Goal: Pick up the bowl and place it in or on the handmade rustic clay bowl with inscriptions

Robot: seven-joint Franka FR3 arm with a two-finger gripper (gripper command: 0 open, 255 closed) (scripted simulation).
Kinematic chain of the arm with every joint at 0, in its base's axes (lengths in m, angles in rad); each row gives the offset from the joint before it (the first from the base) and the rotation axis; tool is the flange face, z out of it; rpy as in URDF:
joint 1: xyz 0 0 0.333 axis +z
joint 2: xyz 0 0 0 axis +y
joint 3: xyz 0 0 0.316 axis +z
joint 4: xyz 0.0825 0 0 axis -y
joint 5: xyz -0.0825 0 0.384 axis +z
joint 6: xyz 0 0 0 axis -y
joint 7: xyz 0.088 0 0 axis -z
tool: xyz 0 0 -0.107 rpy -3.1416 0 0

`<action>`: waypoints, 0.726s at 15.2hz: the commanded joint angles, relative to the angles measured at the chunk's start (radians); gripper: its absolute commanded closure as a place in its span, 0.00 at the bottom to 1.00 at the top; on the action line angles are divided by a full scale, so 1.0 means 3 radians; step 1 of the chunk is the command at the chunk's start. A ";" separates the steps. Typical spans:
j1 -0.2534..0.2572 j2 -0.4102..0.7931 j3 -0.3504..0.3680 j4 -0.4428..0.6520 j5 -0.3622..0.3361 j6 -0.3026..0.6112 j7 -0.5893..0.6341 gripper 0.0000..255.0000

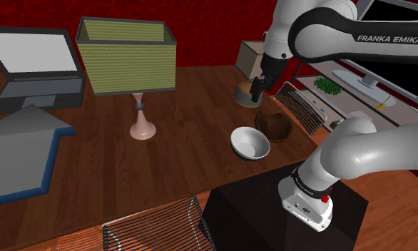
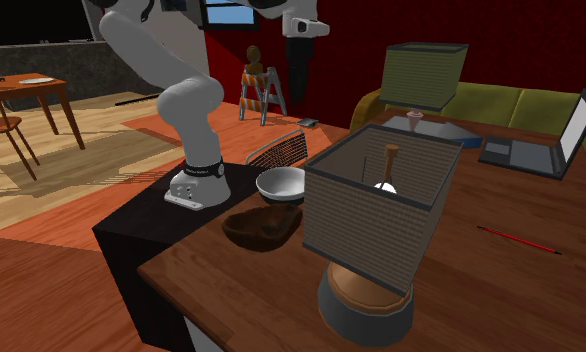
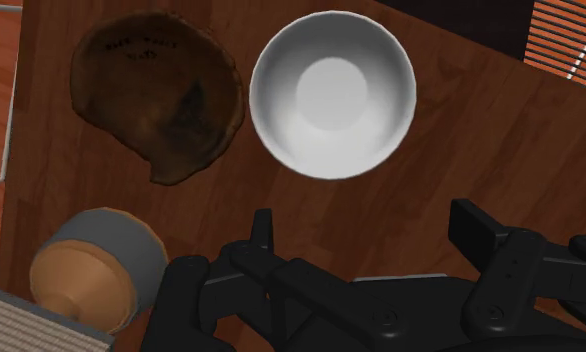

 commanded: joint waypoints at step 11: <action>0.0159 0.0544 0.0702 -0.0924 0.0192 0.1324 0.0822 0.00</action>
